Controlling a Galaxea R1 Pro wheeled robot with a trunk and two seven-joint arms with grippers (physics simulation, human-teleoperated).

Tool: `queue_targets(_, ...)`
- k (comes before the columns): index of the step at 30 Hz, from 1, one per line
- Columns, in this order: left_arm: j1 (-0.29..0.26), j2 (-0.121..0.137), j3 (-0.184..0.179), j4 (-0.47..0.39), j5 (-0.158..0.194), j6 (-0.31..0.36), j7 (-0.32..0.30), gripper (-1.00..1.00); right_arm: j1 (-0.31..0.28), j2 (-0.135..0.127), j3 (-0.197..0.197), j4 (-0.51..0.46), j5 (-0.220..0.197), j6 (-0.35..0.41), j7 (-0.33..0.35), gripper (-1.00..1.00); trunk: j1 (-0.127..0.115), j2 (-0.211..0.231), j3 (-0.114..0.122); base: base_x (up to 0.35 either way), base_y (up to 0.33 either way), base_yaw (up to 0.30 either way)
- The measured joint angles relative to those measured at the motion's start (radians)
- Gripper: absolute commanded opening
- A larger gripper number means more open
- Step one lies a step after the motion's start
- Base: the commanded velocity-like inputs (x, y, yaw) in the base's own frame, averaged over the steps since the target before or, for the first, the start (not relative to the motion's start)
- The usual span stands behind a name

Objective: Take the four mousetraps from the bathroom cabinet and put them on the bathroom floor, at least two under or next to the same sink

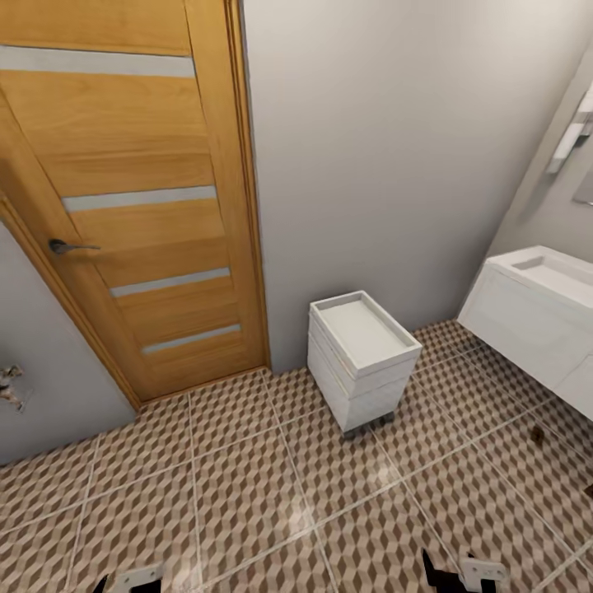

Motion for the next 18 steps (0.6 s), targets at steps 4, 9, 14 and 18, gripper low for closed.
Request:
queue_targets(4,0.000,0.000,0.000,0.000,0.000,0.000,0.000,1.00,0.000,0.000,0.000,0.000,0.000,0.000,-0.003,1.00,0.000,0.000,0.000,-0.018,0.000,0.282)
queue_targets(9,0.000,0.000,0.000,0.000,0.000,0.000,0.000,1.00,0.000,0.001,0.000,0.000,0.000,0.000,-0.003,1.00,0.000,0.000,0.000,-0.005,0.000,0.282)
queue_targets(14,0.000,0.000,0.000,0.000,0.000,0.000,0.000,1.00,0.000,0.001,0.000,0.000,0.000,0.000,-0.004,1.00,0.000,0.000,0.000,-0.001,0.000,0.282)
queue_targets(18,0.000,0.000,0.000,0.000,0.000,0.000,0.000,1.00,0.000,0.001,0.000,0.000,0.000,0.000,-0.004,1.00,0.000,0.000,0.000,0.000,0.000,0.282)
